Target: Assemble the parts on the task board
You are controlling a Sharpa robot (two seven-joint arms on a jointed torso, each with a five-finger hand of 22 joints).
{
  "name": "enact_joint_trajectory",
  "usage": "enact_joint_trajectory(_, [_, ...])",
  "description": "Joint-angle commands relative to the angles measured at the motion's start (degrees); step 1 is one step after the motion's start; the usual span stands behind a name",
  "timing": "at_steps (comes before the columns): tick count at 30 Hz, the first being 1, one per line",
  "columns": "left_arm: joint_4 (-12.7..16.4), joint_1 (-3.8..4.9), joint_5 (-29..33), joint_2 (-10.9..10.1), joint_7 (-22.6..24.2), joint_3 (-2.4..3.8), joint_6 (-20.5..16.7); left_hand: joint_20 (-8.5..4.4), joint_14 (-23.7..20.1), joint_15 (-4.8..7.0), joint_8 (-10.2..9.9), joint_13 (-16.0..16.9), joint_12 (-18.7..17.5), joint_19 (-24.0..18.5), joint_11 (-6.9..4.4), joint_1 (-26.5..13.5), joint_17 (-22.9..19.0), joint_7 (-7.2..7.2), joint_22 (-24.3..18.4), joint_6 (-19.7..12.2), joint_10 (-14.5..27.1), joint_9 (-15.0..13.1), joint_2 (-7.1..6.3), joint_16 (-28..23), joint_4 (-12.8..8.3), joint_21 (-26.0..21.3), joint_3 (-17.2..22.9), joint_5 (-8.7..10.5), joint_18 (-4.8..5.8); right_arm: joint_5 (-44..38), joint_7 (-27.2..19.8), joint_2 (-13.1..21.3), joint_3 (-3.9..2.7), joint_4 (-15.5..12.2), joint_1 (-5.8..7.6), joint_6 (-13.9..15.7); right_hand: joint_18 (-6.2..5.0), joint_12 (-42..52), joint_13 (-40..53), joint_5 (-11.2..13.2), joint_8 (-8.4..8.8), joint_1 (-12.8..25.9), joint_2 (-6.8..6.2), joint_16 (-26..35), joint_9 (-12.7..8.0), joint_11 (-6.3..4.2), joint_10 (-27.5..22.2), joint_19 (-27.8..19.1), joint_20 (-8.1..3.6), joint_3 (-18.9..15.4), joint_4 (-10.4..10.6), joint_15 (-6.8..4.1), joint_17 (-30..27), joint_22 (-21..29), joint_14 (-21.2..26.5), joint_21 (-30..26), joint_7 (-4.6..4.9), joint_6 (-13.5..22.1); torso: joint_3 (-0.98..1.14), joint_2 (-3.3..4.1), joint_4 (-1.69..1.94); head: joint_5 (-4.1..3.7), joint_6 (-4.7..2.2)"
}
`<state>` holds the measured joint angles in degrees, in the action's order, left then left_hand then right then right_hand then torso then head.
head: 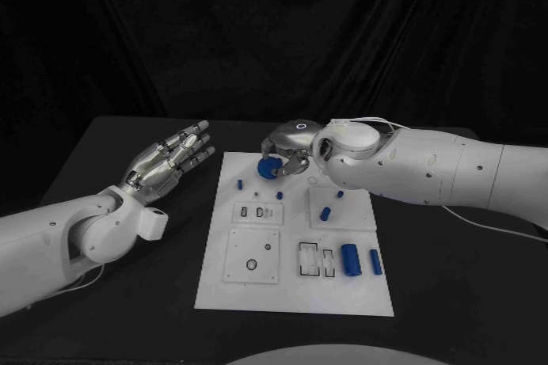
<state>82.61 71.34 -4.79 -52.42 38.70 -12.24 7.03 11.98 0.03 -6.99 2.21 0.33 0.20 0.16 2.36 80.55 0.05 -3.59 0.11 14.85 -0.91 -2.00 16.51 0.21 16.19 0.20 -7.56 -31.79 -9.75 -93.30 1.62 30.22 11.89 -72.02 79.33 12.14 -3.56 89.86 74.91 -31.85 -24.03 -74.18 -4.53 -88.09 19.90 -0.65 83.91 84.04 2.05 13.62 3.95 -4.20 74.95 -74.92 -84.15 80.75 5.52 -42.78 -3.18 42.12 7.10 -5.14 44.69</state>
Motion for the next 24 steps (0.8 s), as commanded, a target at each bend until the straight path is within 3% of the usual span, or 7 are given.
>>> enact_joint_trajectory(1, [0.03,-0.06,0.01,0.19,0.7,0.05,0.86,0.53,-0.03,-0.34,0.32,0.01,0.21,-0.06,0.32,0.48,-0.05,-0.1,-0.02,0.45,-0.02,-0.04,-0.03,-0.21,0.0,-0.09,0.43,-0.38,0.39,-0.23,-0.25,-0.4,-0.02,0.69,-0.38,-1.68,0.78,0.14,15.09,0.3,-9.35,0.13,0.18,0.23,10.85,-0.23,6.09,0.2,-0.15,0.39,-0.14,-0.26,11.77,-9.03,-5.05,-0.4,-1.4,-0.95,0.0,-0.04,0.07,-0.01,0.09])
enact_joint_trajectory(11, [-0.12,-0.06,0.01,0.36,0.65,0.05,1.03,0.53,-0.03,-0.34,0.32,0.01,0.21,-0.06,0.32,0.48,-0.05,-0.1,-0.02,0.45,-0.02,-0.04,-0.03,-0.21,0.0,-0.09,0.43,-0.38,0.39,-0.23,0.59,-1.02,-0.02,2.03,-0.8,-2.8,0.55,0.14,15.09,1.16,-7.95,0.25,0.02,0.78,10.17,-0.02,6.09,-0.33,0.02,0.82,-0.33,-0.07,11.0,-8.56,-4.83,-1.34,-1.02,-0.21,0.1,-0.07,-0.07,0.2,0.21])
enact_joint_trajectory(24, [-0.39,-0.06,0.01,0.59,0.44,0.05,1.43,0.58,-0.03,-0.42,0.32,0.01,0.2,-0.06,0.39,0.52,-0.05,-0.11,-0.03,0.43,-0.01,-0.04,-0.06,-0.21,-0.03,-0.1,0.51,-0.39,0.44,-0.23,1.61,-0.25,-0.02,1.73,-1.24,-3.08,0.26,0.14,15.09,0.78,-6.16,0.57,-0.22,1.44,9.25,0.26,6.09,-0.97,0.25,1.34,-0.47,0.18,10.1,-7.98,-4.56,-2.52,-0.62,0.4,0.03,-0.14,-0.1,0.31,0.38])
